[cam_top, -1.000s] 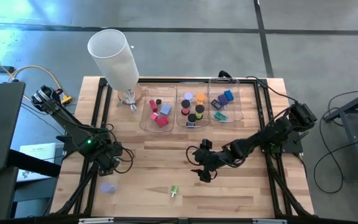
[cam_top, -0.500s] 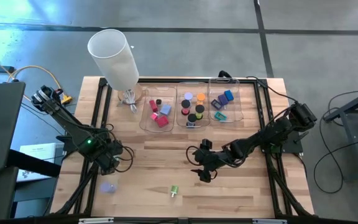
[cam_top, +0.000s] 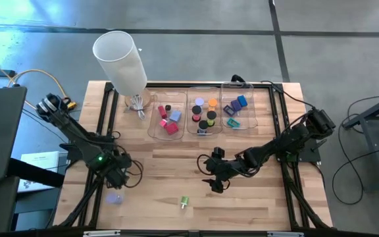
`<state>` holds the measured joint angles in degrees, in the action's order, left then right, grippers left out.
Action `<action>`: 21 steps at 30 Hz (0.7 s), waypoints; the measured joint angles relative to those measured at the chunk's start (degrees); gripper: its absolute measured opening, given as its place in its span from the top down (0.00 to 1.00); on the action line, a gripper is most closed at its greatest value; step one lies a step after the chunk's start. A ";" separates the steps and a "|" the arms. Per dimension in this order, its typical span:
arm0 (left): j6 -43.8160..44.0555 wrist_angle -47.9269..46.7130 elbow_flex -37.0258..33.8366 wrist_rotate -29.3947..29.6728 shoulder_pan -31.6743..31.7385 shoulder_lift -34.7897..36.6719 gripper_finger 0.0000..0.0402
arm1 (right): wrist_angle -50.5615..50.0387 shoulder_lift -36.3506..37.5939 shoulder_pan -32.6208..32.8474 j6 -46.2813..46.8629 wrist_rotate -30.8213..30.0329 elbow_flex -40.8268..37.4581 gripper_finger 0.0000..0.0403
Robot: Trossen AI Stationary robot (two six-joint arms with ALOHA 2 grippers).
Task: Pick & Place Office items
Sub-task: Put the light blue hourglass into the middle transparent bin
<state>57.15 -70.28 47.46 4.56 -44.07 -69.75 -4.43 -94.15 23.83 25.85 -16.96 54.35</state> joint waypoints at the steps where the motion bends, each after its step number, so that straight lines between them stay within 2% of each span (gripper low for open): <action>1: -0.78 -0.06 0.00 0.00 -0.38 -0.53 0.27 | -0.01 0.00 0.00 0.00 0.14 0.00 0.12; 5: -3.30 -0.02 0.00 0.17 -1.69 -2.23 0.27 | -0.02 0.00 0.00 0.00 0.31 0.00 0.12; 11: -2.33 -0.15 0.00 0.46 -3.28 -3.39 0.27 | 0.12 0.00 0.00 0.00 0.40 0.00 0.12; 21: -4.87 -0.19 0.00 4.76 -4.58 -3.43 0.31 | 0.39 0.00 0.00 0.00 0.44 0.00 0.12</action>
<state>52.27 -70.47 47.46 9.32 -48.66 -73.19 -4.03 -94.15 23.83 25.85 -16.51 54.35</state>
